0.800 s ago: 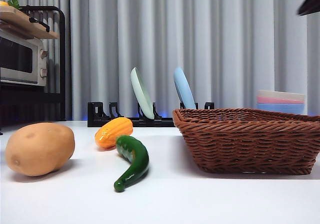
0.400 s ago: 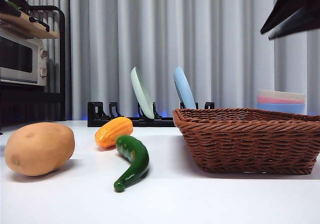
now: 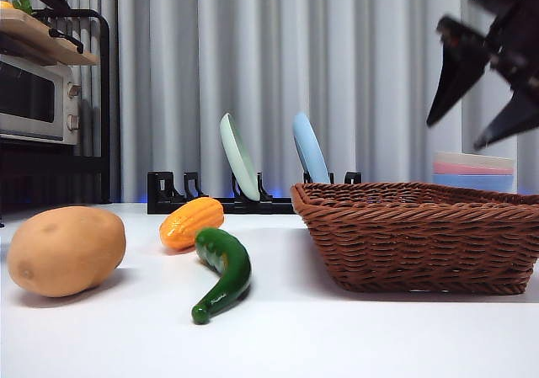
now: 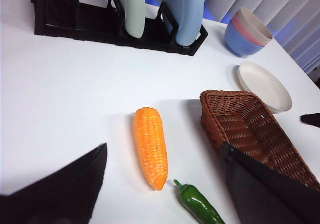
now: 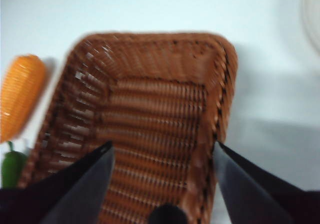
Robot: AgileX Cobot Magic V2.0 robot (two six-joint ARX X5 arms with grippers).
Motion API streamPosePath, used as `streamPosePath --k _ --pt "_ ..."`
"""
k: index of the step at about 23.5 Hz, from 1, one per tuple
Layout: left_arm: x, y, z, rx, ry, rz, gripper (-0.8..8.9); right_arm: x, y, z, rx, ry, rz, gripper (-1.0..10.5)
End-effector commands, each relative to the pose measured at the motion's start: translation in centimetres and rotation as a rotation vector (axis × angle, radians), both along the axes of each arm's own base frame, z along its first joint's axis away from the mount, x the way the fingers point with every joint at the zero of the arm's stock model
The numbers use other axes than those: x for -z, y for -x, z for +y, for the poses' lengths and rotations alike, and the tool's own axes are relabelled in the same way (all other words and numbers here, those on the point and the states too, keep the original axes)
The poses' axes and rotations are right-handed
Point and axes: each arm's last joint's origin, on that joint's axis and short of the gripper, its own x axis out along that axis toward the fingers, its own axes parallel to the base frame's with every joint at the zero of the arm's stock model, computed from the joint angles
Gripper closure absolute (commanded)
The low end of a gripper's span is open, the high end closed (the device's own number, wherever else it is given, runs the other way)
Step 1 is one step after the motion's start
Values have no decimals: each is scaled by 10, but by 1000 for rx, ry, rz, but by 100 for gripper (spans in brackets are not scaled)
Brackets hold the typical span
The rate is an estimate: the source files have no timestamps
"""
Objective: Pick up the basket,pick up the corn from the table,pick up the potato from the table,pick up the cucumber from the table,put all items into the basket
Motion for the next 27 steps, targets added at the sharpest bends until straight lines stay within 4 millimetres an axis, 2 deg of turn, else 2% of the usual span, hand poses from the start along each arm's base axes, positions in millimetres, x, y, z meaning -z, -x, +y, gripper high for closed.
streamPosePath --k 1,9,15,17,18,25,27 --pt "0 -1 -2 15 -4 -6 438 13 -12 1 -23 29 61 695" --pt "0 -1 -7 39 -5 -2 438 51 -22 1 -12 102 240 703" --pt "1 -2 -12 38 -19 1 438 37 -18 1 -23 93 179 671" --pt "2 -3 -13 30 -26 6 438 29 -15 0 -16 98 148 570" --pt "3 -4 -13 30 -27 8 438 25 -14 -1 -2 116 136 566" --pt "7 -8 -17 40 -15 40 439 26 -10 -3 47 148 178 588" --pt "10 -10 -19 47 -12 52 439 30 -12 -3 56 135 200 691"
